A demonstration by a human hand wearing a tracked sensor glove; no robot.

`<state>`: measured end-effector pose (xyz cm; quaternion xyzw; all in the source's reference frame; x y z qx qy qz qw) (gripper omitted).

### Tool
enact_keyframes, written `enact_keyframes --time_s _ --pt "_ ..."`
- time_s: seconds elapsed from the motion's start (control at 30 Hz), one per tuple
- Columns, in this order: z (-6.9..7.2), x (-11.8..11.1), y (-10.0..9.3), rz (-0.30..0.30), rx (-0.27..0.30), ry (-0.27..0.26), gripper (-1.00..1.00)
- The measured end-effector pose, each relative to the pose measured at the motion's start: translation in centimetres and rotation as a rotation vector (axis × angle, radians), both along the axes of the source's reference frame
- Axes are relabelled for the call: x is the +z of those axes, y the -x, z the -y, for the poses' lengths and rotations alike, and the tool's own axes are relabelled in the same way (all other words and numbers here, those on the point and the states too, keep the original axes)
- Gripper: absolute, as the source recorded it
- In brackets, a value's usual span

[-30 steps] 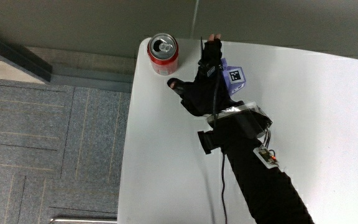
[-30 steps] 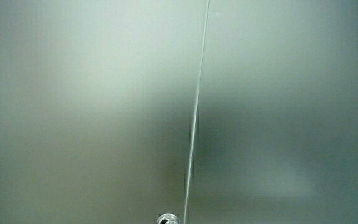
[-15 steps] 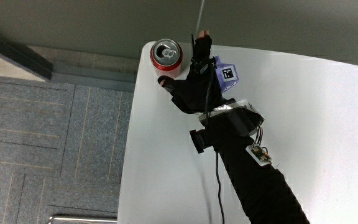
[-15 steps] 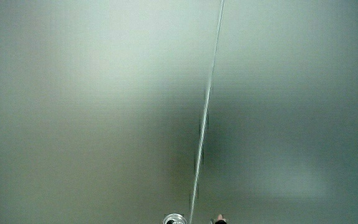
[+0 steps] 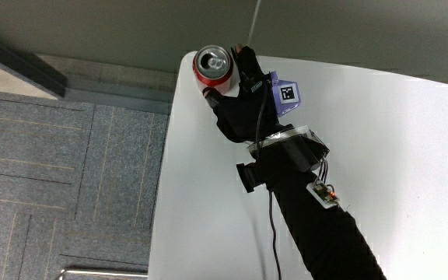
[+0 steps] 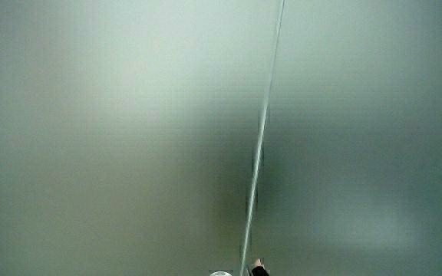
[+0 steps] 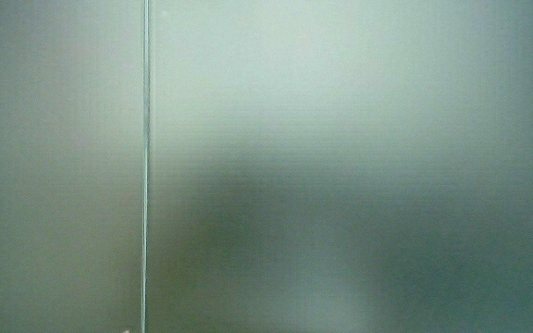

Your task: Pick coca cola

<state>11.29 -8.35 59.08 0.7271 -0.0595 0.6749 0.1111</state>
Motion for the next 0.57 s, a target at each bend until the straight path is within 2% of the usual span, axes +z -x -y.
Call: enact_keyframes --time_s 0.07,0.1,0.2,0.23,0.27,0.3,0.4,0.47,0.53,0.57 --pt "0.0 0.5 -0.2 -0.026 0.009 -0.006 0.77" --pt "-0.1 0.0 -0.1 -0.011 0.010 0.016 0.80" --pt "-0.2 0.4 -0.3 -0.008 0.021 0.003 0.90" --pt "-0.3 0.1 -0.3 0.012 0.026 0.010 0.93" --pt "-0.3 0.2 -0.3 0.018 0.028 -0.014 0.97" --pt "-0.3 0.5 -0.4 0.018 0.030 -0.004 1.00" --pt "-0.7 0.0 -0.5 0.036 0.035 0.013 1.00" --pt "-0.8 0.4 -0.7 0.040 0.035 -0.012 1.00" --pt "-1.1 -0.4 -0.7 0.120 0.031 -0.008 1.00" --pt "-1.2 -0.7 -0.9 0.132 0.031 -0.011 1.00"
